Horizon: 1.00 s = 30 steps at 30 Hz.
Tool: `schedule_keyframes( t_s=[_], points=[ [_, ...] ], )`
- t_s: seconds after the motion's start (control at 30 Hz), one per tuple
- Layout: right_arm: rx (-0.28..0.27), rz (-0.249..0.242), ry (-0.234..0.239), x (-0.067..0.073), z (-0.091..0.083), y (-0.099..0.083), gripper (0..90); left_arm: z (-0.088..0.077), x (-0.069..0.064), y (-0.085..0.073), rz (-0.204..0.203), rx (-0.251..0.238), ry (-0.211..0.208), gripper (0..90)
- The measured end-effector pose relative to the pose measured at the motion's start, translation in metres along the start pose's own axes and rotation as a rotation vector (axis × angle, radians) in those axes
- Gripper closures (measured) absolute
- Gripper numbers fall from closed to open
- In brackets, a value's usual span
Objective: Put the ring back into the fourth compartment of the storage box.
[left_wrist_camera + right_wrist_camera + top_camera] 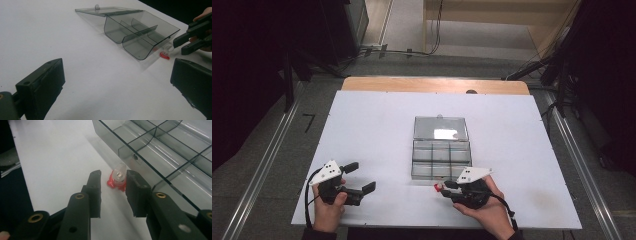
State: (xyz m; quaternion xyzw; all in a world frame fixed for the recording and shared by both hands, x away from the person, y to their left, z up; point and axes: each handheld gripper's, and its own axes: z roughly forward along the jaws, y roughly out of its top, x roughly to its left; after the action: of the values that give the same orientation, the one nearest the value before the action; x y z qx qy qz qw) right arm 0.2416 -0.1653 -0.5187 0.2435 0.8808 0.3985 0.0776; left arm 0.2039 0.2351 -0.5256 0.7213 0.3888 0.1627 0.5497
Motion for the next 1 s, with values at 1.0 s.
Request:
schedule_keyframes(
  t_s=[1.0],
  points=[
    [0.017,0.076,-0.033,-0.002,0.016,0.01,81.2,0.004,0.0,-0.003,0.003,0.006,-0.002,0.0]
  ],
)
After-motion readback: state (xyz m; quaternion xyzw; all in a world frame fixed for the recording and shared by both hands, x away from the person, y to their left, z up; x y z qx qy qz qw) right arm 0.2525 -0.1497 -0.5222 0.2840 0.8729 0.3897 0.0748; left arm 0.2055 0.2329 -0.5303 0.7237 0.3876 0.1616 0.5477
